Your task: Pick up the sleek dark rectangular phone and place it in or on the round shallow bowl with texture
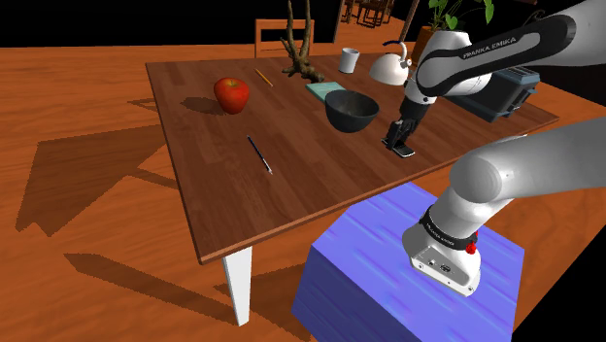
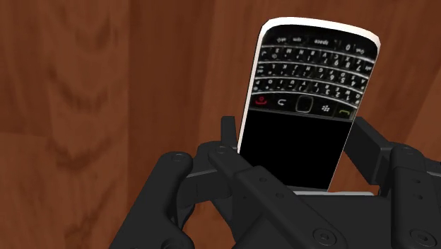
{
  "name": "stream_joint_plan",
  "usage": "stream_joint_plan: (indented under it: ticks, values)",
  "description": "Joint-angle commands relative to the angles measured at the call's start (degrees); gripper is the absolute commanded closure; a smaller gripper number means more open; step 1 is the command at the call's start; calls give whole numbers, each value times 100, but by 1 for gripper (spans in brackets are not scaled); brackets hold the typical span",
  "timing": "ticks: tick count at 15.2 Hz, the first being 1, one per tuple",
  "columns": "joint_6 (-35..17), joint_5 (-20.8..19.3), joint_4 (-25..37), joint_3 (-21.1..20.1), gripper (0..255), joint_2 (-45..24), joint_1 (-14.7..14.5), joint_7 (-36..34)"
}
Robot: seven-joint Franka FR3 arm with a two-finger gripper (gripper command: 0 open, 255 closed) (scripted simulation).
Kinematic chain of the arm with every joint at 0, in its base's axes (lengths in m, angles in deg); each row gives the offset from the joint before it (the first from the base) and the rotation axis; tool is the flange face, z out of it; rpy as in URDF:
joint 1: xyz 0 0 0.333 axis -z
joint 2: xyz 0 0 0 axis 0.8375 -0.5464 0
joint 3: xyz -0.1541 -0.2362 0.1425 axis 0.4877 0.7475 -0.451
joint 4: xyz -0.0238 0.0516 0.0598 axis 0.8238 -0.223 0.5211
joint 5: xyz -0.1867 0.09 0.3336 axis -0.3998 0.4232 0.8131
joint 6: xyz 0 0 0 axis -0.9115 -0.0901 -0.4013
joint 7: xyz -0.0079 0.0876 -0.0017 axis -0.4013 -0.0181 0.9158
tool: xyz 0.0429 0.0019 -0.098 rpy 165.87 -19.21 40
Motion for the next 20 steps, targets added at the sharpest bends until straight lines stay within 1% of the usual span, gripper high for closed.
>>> stream_joint_plan:
  ticks: [1,6,13,20]
  values:
    - [5,2,-5,1,255,-3,-1,1]
    - [-5,2,-10,0,255,-8,-3,-1]
    - [765,81,321,-118,255,435,-10,-29]
    - [1454,166,718,-226,255,730,-34,-50]
